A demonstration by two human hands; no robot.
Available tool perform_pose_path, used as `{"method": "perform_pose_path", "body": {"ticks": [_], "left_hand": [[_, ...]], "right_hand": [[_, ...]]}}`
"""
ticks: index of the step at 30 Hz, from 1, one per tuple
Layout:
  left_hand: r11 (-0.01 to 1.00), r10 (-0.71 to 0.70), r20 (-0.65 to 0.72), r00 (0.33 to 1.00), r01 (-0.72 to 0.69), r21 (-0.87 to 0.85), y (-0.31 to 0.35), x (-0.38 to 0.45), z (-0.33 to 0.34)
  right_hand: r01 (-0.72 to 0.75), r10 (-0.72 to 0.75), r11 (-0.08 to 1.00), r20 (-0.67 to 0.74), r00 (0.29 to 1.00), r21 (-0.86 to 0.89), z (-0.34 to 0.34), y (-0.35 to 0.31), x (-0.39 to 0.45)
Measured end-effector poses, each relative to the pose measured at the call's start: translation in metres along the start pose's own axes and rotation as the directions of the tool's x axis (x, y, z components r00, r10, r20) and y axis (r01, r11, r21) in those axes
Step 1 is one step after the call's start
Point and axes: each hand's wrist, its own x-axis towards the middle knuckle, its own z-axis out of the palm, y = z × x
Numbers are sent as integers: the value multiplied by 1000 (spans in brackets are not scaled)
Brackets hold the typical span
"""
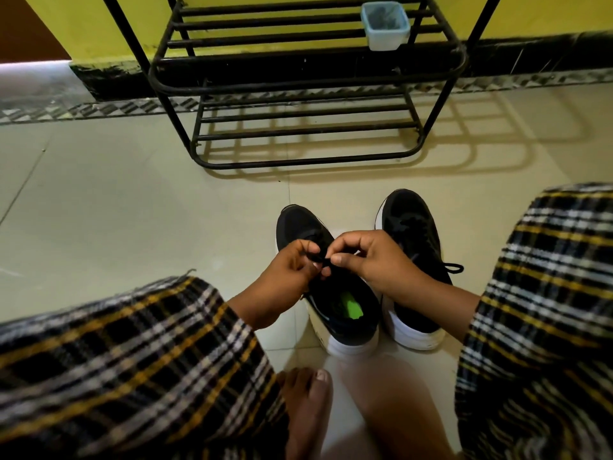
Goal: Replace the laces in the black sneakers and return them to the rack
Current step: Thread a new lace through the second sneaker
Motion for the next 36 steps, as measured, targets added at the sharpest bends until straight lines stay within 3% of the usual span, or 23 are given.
{"method": "perform_pose_path", "body": {"ticks": [3,7,11,15,21,27,32,36], "left_hand": [[1000,15,32,999,-15,-4,4,2,3],[1000,9,71,997,-8,-12,7,3,1],[999,-19,40,999,21,-50,4,0,-1],[994,-14,5,1000,14,-111,4,-2,0],[969,98,26,995,-101,227,4,-1,-4],[905,248,-141,959,-177,388,1,-4,1],[751,368,-108,924,-227,620,1,-7,5],[617,354,-79,932,-170,768,5,-7,10]], "right_hand": [[345,-332,874,98,938,-342,-4,-9,0],[459,-430,742,178,885,-488,-12,-14,4],[441,-405,744,187,895,-501,-13,-10,2],[348,-294,813,187,937,-467,-15,-13,3],[195,-128,855,169,977,-480,-12,-14,1],[153,-144,828,59,988,-539,-6,-13,0],[104,-132,826,-10,991,-553,-1,-12,-3],[88,-120,860,-33,992,-503,2,-13,-6]]}}
